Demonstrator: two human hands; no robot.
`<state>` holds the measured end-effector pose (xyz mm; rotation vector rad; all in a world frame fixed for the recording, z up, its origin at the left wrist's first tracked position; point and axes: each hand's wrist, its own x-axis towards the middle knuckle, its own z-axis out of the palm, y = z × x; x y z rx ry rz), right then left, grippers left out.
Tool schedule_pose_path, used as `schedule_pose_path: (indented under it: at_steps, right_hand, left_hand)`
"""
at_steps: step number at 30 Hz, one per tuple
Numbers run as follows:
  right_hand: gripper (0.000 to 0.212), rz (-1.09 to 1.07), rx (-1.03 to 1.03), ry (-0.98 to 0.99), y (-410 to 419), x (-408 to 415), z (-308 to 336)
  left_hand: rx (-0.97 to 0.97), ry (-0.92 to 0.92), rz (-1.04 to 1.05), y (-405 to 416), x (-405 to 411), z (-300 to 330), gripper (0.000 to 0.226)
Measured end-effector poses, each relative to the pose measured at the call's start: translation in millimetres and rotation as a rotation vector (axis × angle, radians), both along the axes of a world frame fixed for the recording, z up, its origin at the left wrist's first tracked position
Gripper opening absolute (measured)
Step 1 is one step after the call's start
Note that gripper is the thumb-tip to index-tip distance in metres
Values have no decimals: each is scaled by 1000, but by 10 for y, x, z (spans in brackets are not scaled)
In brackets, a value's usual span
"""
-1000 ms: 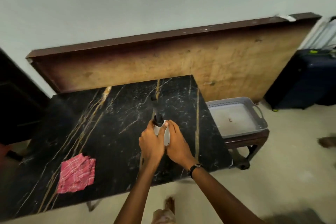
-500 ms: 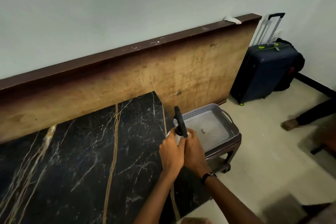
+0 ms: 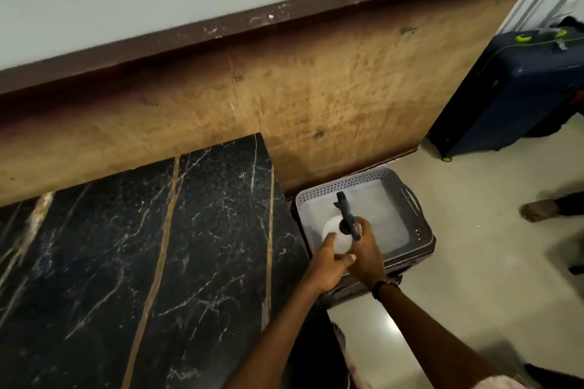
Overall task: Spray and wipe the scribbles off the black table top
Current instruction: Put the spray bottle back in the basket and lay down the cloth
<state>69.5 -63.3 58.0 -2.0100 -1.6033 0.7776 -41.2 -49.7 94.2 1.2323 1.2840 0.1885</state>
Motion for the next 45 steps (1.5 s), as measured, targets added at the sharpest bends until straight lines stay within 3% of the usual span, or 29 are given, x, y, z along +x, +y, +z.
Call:
schedule_pose_path:
  at_steps: [7, 15, 21, 24, 29, 37, 45]
  right_hand:
    - [58, 78, -2, 75, 443, 231, -872]
    - [47, 7, 32, 152, 524, 228, -1196]
    - [68, 80, -157, 66, 486, 304, -953]
    - [75, -30, -181, 24, 305, 317, -626]
    - [27, -155, -193, 104, -81, 141, 21]
    - [19, 165, -105, 254, -330, -1437, 787]
    - [17, 475, -266, 325, -998, -3828, 714]
  left_hand:
    - [-96, 47, 201, 300, 460, -721, 76]
    - [-90, 133, 177, 421, 527, -1033, 76]
    - [-77, 78, 226, 371, 489, -842, 74]
    - [4, 42, 255, 286, 402, -609, 72]
    - [104, -8, 347, 49, 24, -77, 56]
    - [256, -123, 636, -661, -1593, 442, 40]
    - [229, 9, 1044, -1843, -4017, 438, 32]
